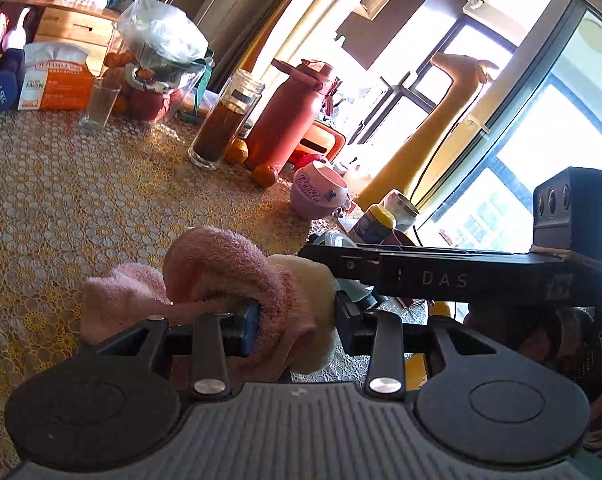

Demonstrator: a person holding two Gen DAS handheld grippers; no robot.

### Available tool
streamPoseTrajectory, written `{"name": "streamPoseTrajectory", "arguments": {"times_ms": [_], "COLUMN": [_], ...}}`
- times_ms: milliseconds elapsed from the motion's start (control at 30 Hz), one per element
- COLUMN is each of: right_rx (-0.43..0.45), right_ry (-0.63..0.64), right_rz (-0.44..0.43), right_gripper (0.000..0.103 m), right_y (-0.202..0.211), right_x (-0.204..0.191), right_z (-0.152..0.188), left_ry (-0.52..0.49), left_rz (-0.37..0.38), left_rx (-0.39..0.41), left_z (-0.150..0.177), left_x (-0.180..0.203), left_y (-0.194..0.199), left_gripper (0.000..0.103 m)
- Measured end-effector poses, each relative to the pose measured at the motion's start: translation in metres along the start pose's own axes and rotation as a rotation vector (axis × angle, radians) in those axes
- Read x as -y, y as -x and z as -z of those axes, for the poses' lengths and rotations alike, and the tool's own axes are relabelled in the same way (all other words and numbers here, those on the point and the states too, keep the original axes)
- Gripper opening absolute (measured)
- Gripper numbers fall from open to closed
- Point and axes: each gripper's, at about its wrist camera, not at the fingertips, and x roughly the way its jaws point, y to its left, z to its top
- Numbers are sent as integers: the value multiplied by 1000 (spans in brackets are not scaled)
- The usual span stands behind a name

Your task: Organize objects

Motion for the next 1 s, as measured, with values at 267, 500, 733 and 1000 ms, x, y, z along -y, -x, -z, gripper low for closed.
{"name": "streamPoseTrajectory", "arguments": {"times_ms": [267,500,733,1000], "right_rx": [2,-4,-20,-21], "right_ry": [0,18,-5,4], "right_rz": [-1,-2,-2,9], "right_gripper": [52,52,52,52], "right_y": [-1,-2,-9,-13], "right_x": [1,0,4,-1], "right_z": [0,-2,-11,-13], "left_ry": [-10,-84,-129,-262], "left_rz": [-84,-144,-124,-71], "left_rx": [-82,-115,3,71], "left_z": [15,23,18,18], "left_x": [-19,-21,10,68], "left_y": [-31,-44,-4,5], "left_gripper": [38,38,37,38]}}
